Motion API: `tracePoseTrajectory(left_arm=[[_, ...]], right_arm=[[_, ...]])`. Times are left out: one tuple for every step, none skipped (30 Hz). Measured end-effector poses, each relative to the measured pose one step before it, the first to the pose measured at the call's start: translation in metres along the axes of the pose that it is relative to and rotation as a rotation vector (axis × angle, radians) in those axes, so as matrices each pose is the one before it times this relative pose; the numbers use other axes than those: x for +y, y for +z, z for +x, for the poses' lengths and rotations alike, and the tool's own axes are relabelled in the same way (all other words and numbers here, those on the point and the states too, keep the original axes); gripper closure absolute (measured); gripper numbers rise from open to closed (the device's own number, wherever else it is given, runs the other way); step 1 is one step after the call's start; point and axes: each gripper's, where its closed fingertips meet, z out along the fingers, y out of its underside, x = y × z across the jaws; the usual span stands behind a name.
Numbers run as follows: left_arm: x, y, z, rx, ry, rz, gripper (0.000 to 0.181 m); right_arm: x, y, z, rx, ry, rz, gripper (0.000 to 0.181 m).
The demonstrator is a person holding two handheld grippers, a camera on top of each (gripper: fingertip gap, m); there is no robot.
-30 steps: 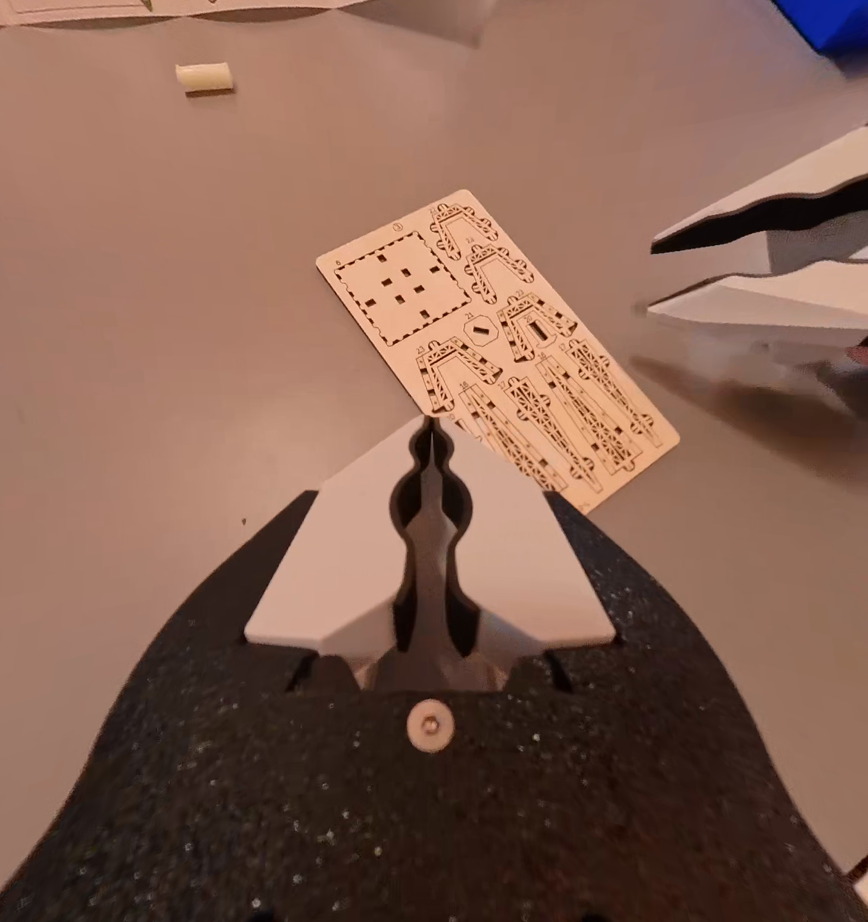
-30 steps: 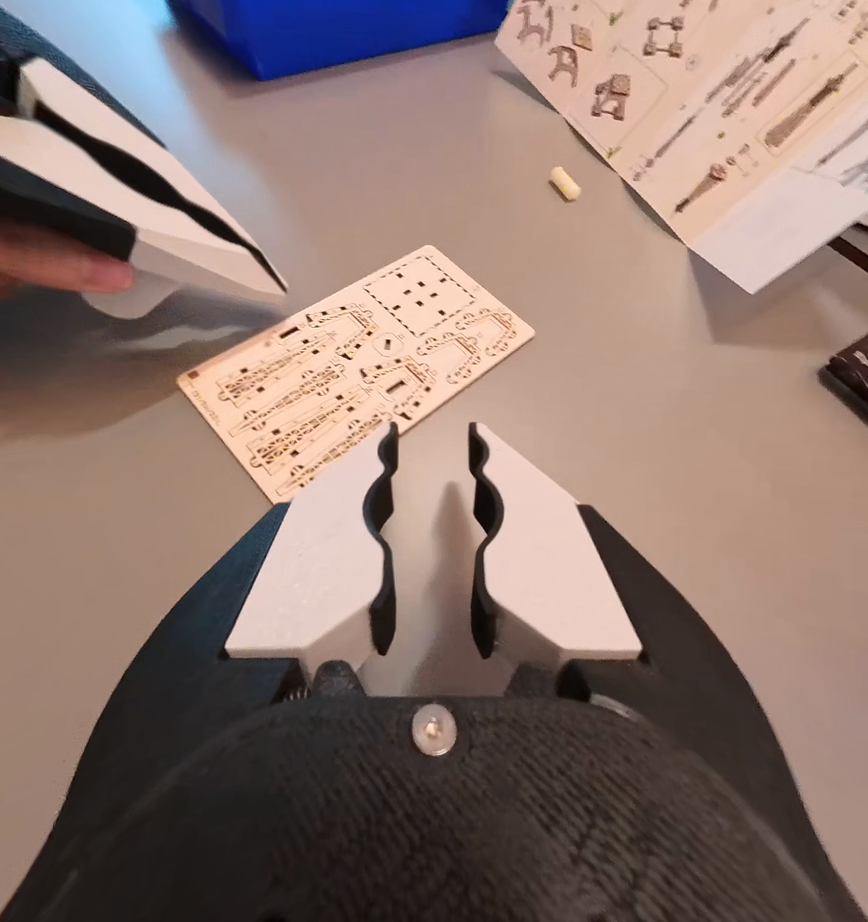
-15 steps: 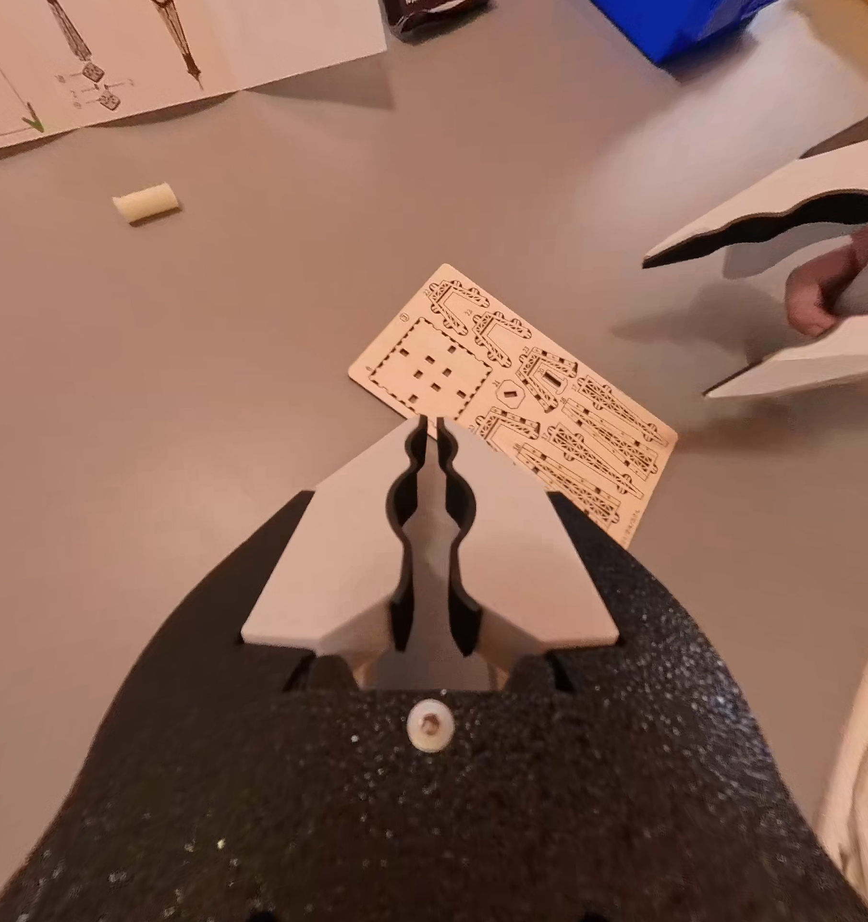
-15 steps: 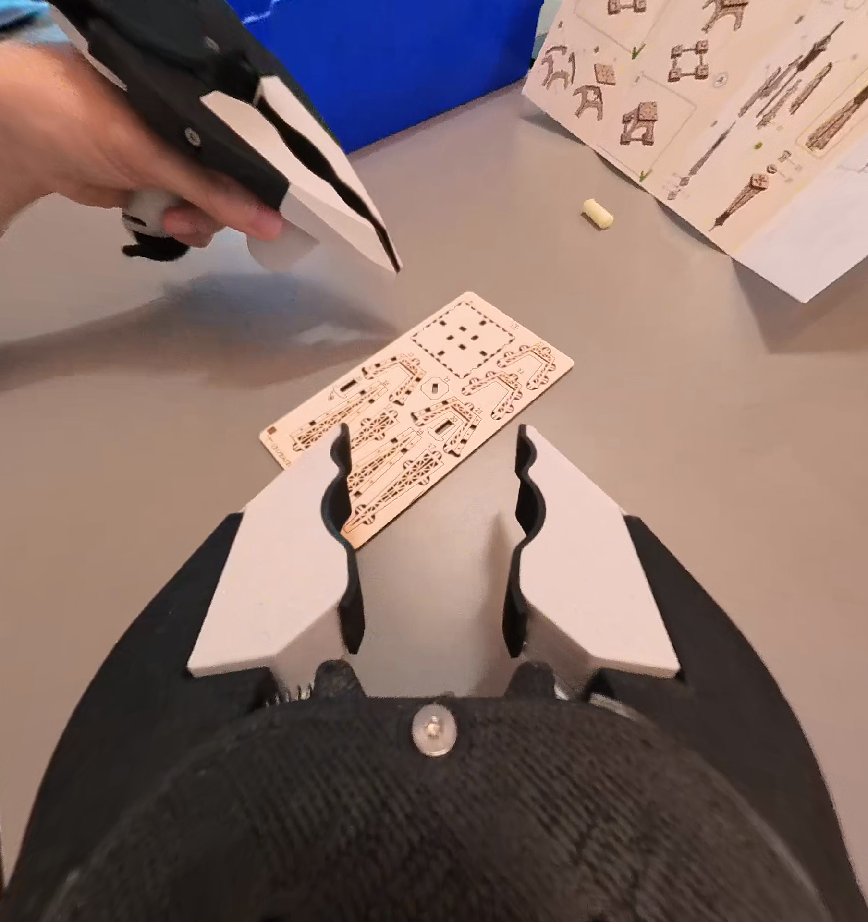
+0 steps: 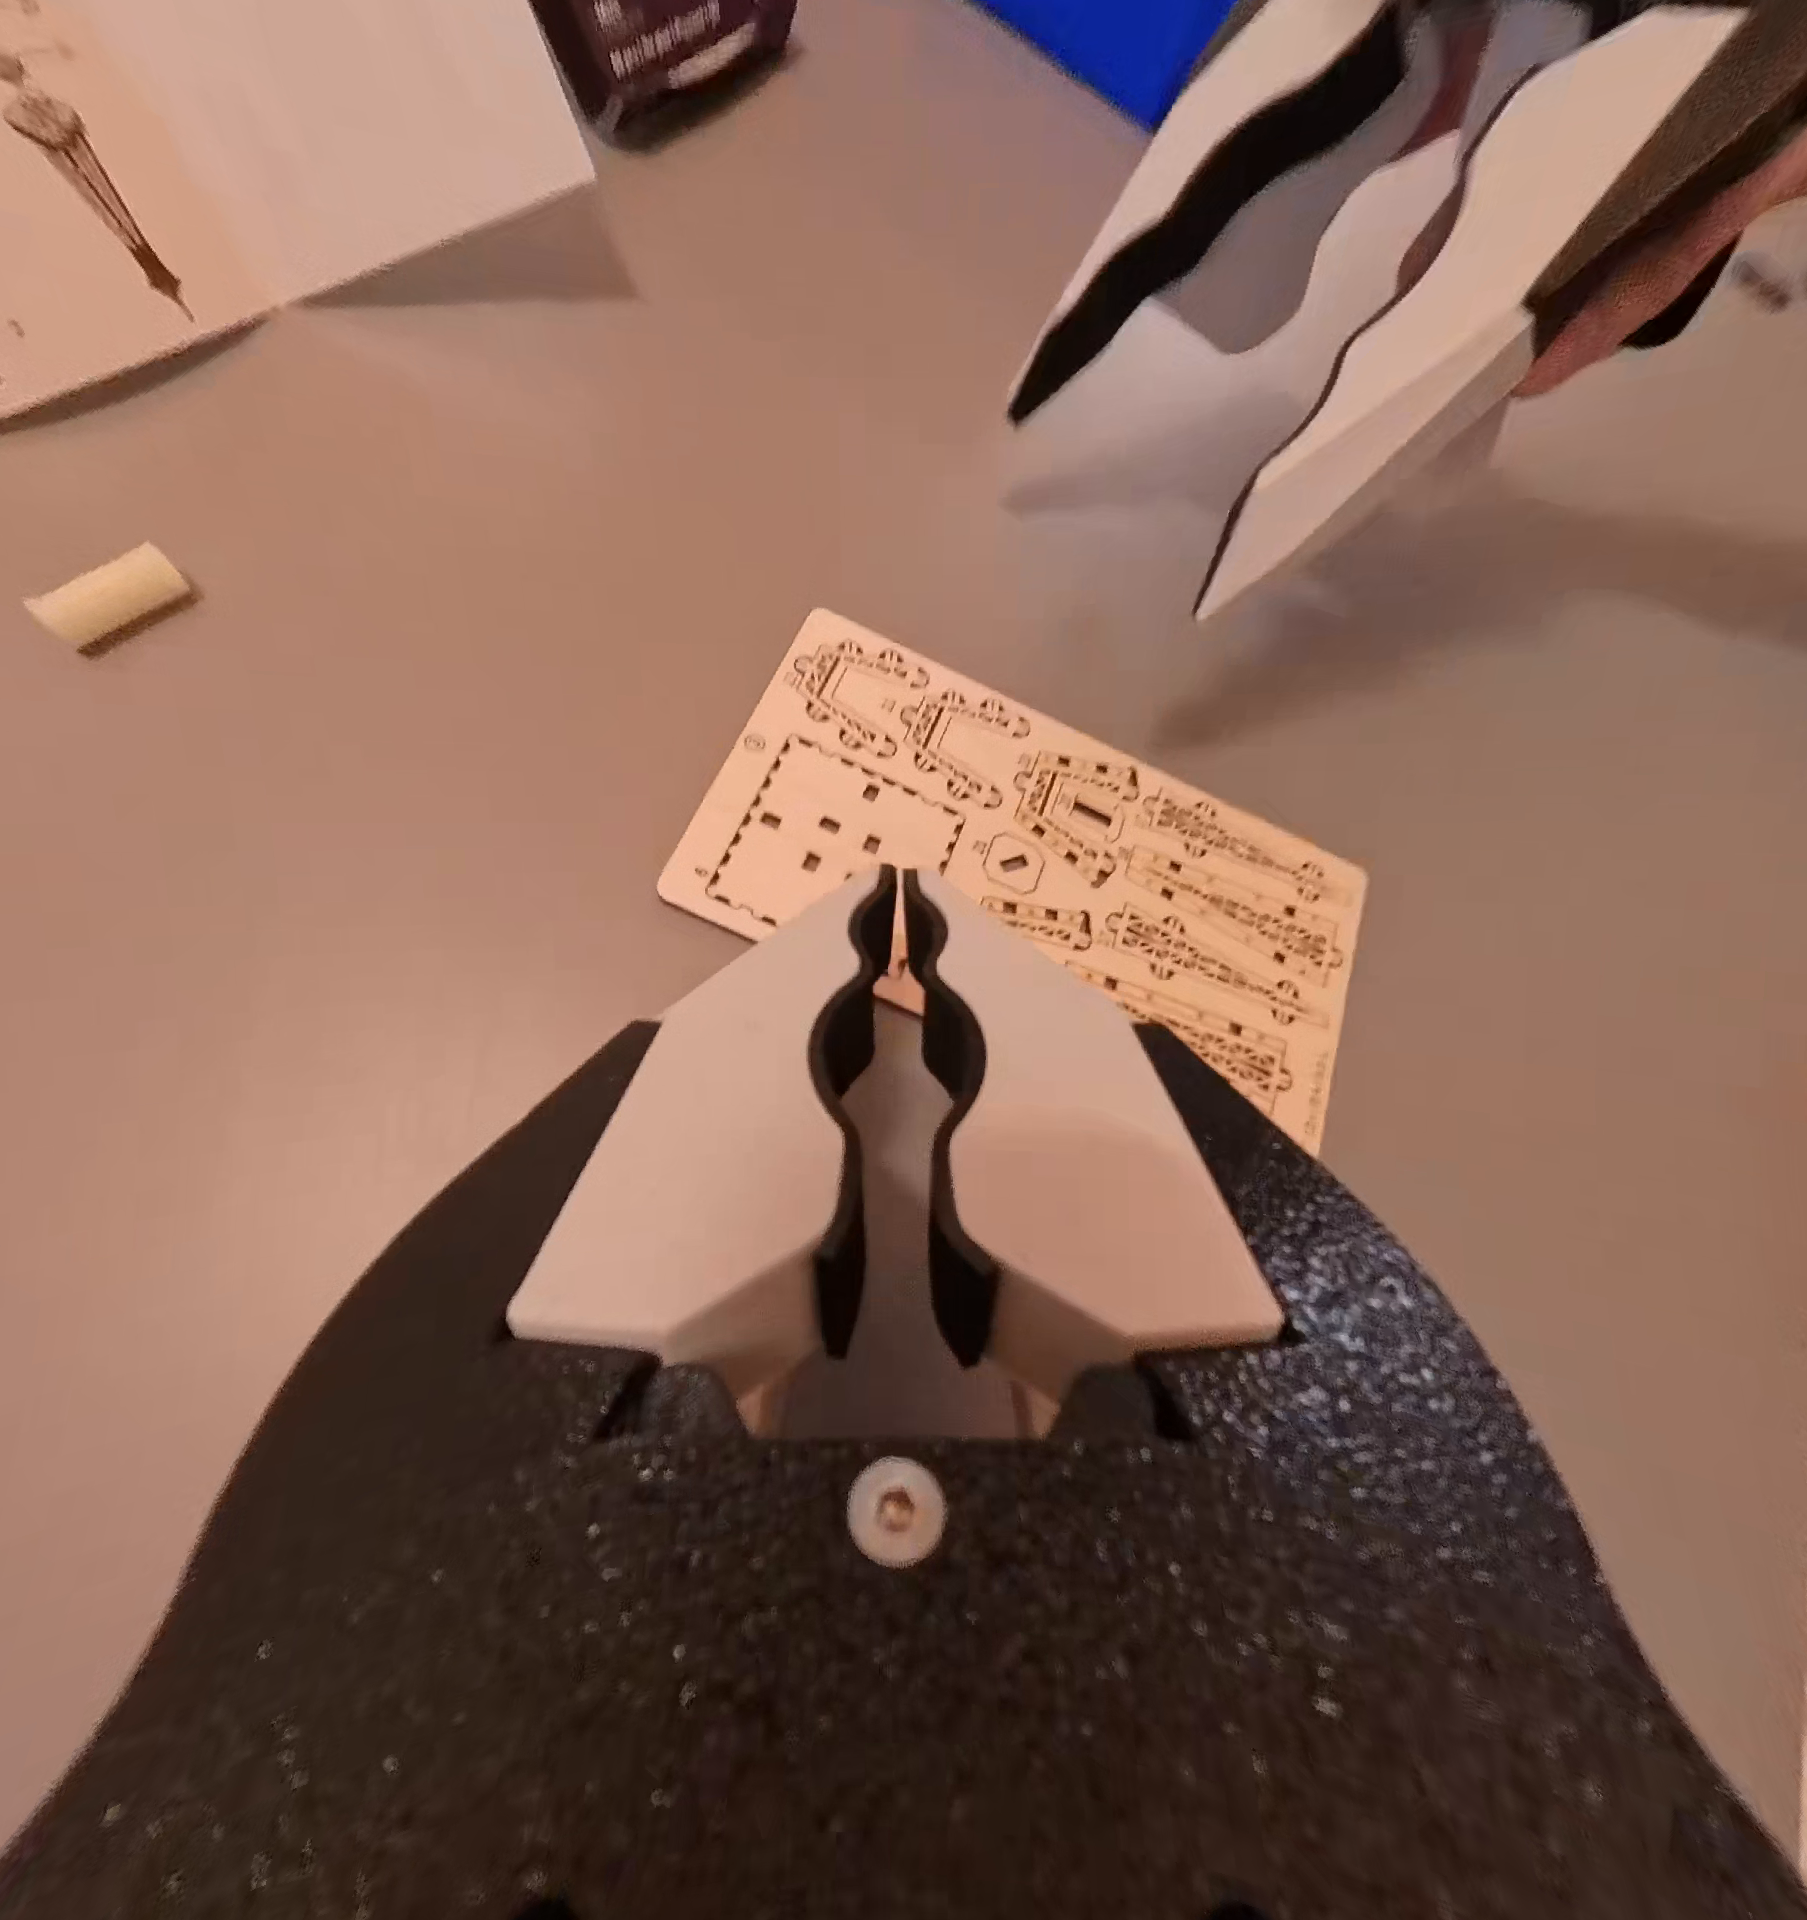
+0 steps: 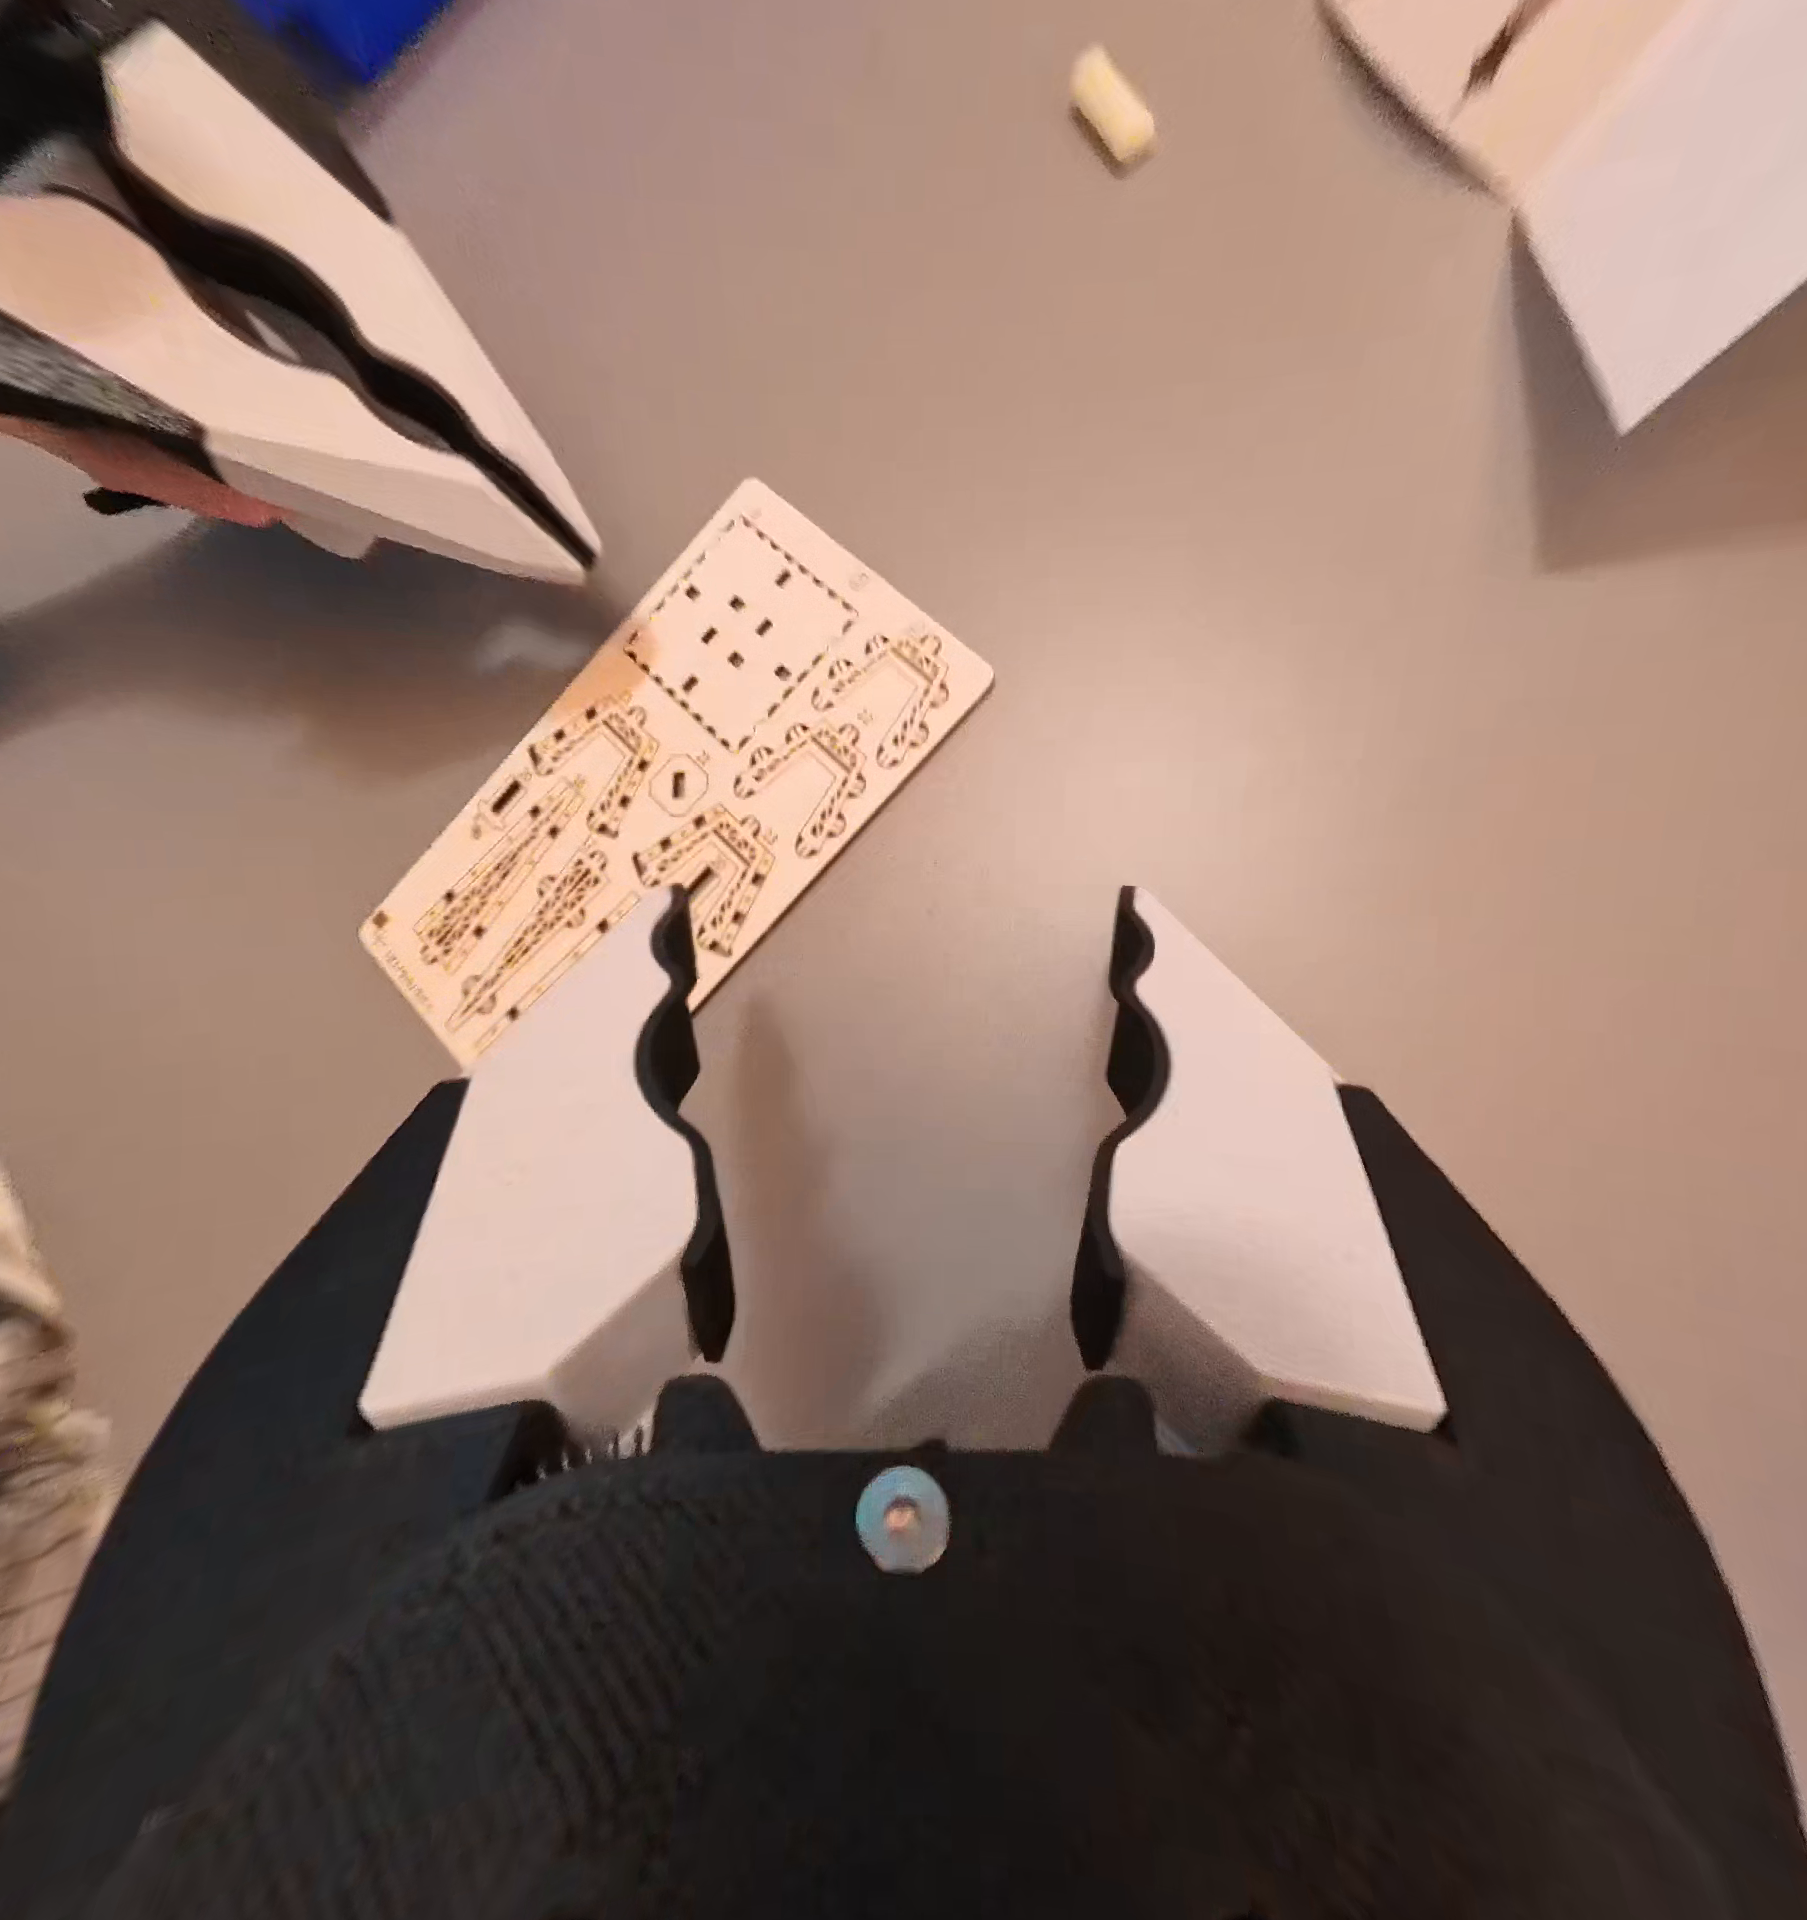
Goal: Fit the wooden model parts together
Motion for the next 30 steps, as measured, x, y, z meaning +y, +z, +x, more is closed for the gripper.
tracePoseTrajectory(left_arm=[[-0.00441,-0.00282,-0.00075,0.0031,-0.0155,0.0393,0.181],[-0.00388,-0.00234,-0.00132,0.001,-0.0226,0.0393,0.181],[-0.00261,-0.00147,-0.00063,0.0057,-0.0252,0.0345,0.181],[-0.00146,-0.00059,-0.00015,0.0068,-0.026,0.0293,0.181],[-0.0004,-0.00015,0.00095,0.0082,-0.021,0.0215,0.181],[0.00078,0.00016,0.00284,0.0126,-0.0083,0.01,0.181],[0.00249,0.00027,0.0041,0.0136,0.0094,-0.0096,0.181],[0.00342,0.00022,0.00326,0.0033,0.0329,-0.023,0.181],[0.00328,0.00041,0.00084,-0.0126,0.0507,-0.0206,0.181],[0.00389,0.00082,-0.0009,-0.0211,0.0498,-0.0199,0.181],[0.00504,0.00084,-0.00008,-0.0153,0.0376,-0.0292,0.181],[0.00367,0.00026,0.00187,-0.0024,0.0312,-0.0253,0.181],[0.00066,-0.00018,0.00248,0.0009,0.0229,-0.0048,0.181],[0.00073,-0.00041,0.00264,0.0039,0.0036,-0.0021,0.181],[0.00317,-0.00081,0.00267,0.0042,-0.0135,-0.0191,0.181],[0.0025,-0.00148,-0.00015,-0.0192,-0.0209,-0.0082,0.181],[0.00104,-0.00187,0.00009,-0.0202,-0.0186,0.009,0.181],[0.00062,-0.00153,0.00143,-0.0089,-0.0274,0.006,0.18],[0.00086,-0.00108,0.00316,0.0078,-0.0379,-0.009,0.169],[0.00066,-0.001,0.00294,0.0093,-0.0378,-0.0181,0.155],[-0.00141,-0.00136,0.00067,-0.0068,-0.0271,-0.0044,0.147],[-0.00297,-0.00168,0.002,-0.004,-0.0039,0.0147,0.148],[-0.00277,-0.00125,0.00555,0.0148,0.022,0.02,0.149],[-0.00061,-0.00038,0.00548,0.0115,0.0291,0.0093,0.149],[0.00214,0.00014,0.00256,-0.0064,0.0279,-0.008,0.15],[0.00459,0.00064,0.00121,-0.0136,0.0315,-0.02,0.159],[0.00468,0.00092,0.00004,-0.0213,0.0301,-0.0185,0.168],[0.00337,0.00119,-0.00273,-0.0341,0.022,-0.0122,0.171],[0.00272,0.0015,-0.00261,-0.0272,0.011,-0.0095,0.174],[0.00204,0.00185,0.00091,-0.001,0.0004,-0.0059,0.178]], right_arm=[[0.00326,0.0,-0.00169,-0.0284,0.0377,-0.0582,0.098],[0.00398,-0.00043,-0.00431,-0.0357,0.0485,-0.0658,0.096],[0.00404,-0.00108,-0.00568,-0.0352,0.0524,-0.0675,0.094],[0.00358,-0.00224,-0.00578,-0.0286,0.0437,-0.0608,0.092],[0.00007,-0.00227,-0.00316,-0.0106,0.0247,-0.0297,0.09],[-0.0039,-0.00133,0.0002,0.0112,0.0085,0.0059,0.09],[-0.00538,0.00005,-0.00027,0.0073,0.001,0.0209,0.087],[-0.00708,0.00135,-0.00266,-0.0063,0.003,0.0419,0.085],[-0.00705,0.00236,-0.0041,-0.0143,0.0051,0.0597,0.085],[-0.00462,0.0031,-0.00397,-0.0168,-0.0035,0.055,0.087],[-0.00198,0.00341,-0.00082,-0.0022,-0.0162,0.0448,0.09],[-0.00066,0.00276,0.00272,0.0144,-0.0145,0.0374,0.09],[-0.0019,0.00194,0.00316,0.0124,0.0065,0.0429,0.088],[-0.00326,0.00085,0.0015,-0.0038,0.0279,0.0482,0.087],[-0.00367,-0.00065,-0.00078,-0.0197,0.0428,0.0481,0.089],[-0.00365,-0.00151,-0.00217,-0.0258,0.0431,0.0456,0.092],[-0.00233,-0.00181,-0.00174,-0.02,0.026,0.0329,0.096],[-0.00016,-0.00124,0.00112,-0.0017,0.0064,0.0162,0.098],[0.0016,-0.00039,0.00389,0.0156,0.0013,0.0063,0.095],[0.00317,0.00067,0.00327,0.0128,0.0065,-0.0003,0.092],[0.00467,0.00126,0.00066,-0.0021,0.0118,-0.0082,0.089],[0.00489,0.00161,-0.00157,-0.0116,0.0112,-0.0079,0.09],[0.00534,0.00184,-0.00162,-0.0089,0.0019,-0.0106,0.09],[0.00689,0.0021,-0.00037,-0.0006,-0.0058,-0.0219,0.09],[0.00647,0.00178,0.00094,0.0089,-0.0036,-0.0214,0.089],[0.00301,0.0005,-0.00064,0.0009,-0.0073,-0.0017,0.095],[0.00246,-0.0002,-0.00135,-0.0056,-0.0064,-0.0053,0.098],[0.00194,-0.00112,-0.00074,-0.0075,-0.0017,-0.0093,0.098],[0.00022,-0.00159,0.00088,-0.0023,0.0087,-0.0006,0.098],[-0.00124,-0.00177,0.00271,0.0041,0.0119,0.0087,0.099]])
